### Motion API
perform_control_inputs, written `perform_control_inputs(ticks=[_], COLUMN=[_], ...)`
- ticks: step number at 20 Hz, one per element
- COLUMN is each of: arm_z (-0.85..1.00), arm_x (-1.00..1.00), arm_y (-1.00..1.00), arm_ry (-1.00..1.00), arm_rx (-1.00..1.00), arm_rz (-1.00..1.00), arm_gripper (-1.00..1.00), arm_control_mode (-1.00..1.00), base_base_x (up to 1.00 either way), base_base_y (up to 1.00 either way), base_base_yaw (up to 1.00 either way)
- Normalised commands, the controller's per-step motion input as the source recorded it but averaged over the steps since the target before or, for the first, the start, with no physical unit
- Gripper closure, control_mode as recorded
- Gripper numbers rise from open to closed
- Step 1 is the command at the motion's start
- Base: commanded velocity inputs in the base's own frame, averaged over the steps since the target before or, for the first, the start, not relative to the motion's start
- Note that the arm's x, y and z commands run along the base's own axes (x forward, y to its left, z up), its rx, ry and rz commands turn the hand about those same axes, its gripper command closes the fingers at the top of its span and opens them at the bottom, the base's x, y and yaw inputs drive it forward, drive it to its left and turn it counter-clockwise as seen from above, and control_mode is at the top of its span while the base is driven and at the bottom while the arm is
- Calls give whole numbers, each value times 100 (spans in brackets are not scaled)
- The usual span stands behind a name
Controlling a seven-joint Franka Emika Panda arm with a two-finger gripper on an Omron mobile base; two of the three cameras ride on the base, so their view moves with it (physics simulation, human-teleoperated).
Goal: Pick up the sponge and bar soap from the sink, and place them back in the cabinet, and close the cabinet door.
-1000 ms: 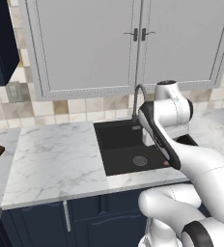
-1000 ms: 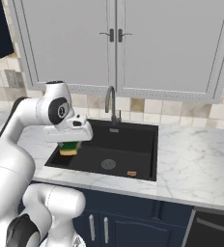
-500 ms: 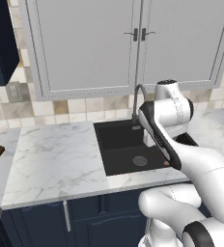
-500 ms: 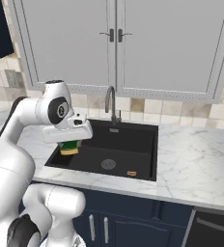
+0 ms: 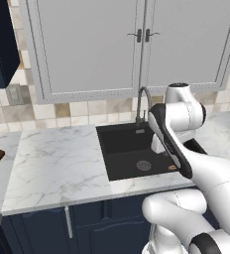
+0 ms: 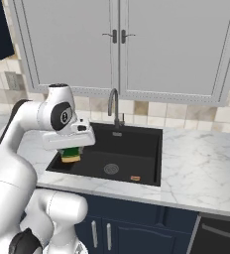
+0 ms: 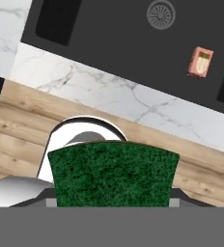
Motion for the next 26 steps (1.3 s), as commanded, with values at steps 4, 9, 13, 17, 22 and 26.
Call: perform_control_inputs(ticks=[4,9,13,17,22,26], arm_z=[3,8,9,15,16,10], arm_x=[-27,-5,0,0,0,0], arm_y=[-14,-15,-13,-14,-8,-6], arm_ry=[0,0,0,0,0,0], arm_rx=[5,1,0,2,2,1], arm_rz=[0,-2,-5,-8,-9,-9], arm_gripper=[100,100,100,100,100,100], arm_control_mode=[-100,-100,-100,-100,-100,-100], base_base_x=[0,0,0,0,0,0], base_base_y=[0,0,0,0,0,0], base_base_yaw=[0,0,0,0,0,0])
